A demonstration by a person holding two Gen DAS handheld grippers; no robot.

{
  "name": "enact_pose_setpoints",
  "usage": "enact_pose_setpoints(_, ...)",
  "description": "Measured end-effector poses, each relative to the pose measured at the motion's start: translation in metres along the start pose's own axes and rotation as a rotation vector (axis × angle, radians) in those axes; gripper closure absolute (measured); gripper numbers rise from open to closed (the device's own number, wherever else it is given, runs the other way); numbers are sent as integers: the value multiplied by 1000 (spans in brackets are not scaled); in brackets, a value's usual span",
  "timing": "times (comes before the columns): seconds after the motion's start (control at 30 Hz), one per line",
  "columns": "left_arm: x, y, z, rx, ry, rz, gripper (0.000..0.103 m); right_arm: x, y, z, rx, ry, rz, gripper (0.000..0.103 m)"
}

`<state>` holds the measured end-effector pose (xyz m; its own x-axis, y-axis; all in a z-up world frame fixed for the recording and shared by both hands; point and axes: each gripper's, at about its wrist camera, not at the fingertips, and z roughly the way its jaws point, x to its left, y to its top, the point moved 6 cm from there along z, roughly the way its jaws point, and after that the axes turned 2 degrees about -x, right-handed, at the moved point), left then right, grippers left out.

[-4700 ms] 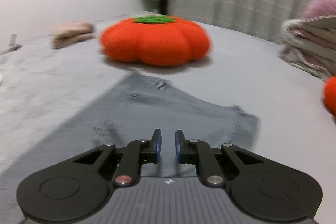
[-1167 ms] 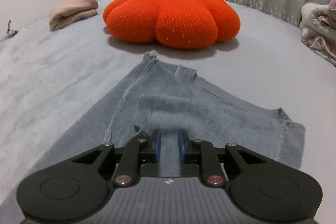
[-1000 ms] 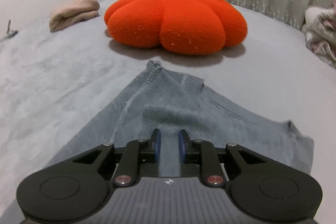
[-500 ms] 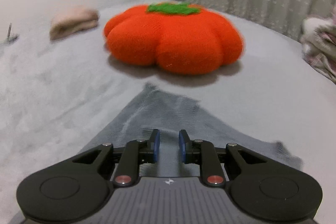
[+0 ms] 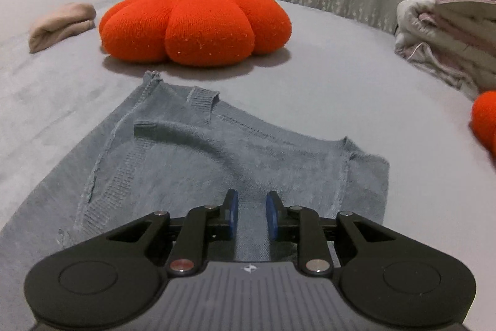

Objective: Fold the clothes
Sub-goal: 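Open the right tool and lift it off the collar, then move the right tool along the strip to the hem beside the left tool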

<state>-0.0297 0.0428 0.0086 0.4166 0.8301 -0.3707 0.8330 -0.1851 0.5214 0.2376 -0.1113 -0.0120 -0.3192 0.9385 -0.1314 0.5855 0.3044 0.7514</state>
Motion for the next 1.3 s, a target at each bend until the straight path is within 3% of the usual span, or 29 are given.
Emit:
enact_pose_setpoints(0.1,5,1,-3,-6,8,-6,47,-10,3,-19,-60,24,89,81)
enact_pose_setpoints(0.13,5,1,-4,-10,8,-8,47,-7,-2,-21,-42,41,85,81)
enact_pose_setpoints(0.2,6,3,-6,-18,10,-9,47,-2,-13,-24,-4,75,74,81)
enact_pose_setpoints(0.3,7,4,-7,-25,18,-4,47,13,-28,-33,-11,17,-46,81)
enact_pose_setpoints(0.4,7,3,-8,-32,29,1,47,5,-35,-50,-33,56,96,81)
enact_pose_setpoints(0.57,8,2,-8,-42,58,13,47,24,-48,-69,-35,47,30,81)
enact_pose_setpoints(1.07,24,-6,-16,-72,141,22,47,37,-97,-124,-5,51,202,79)
enact_pose_setpoints(1.3,20,-12,-16,-77,151,48,47,55,-127,-165,38,96,252,76)
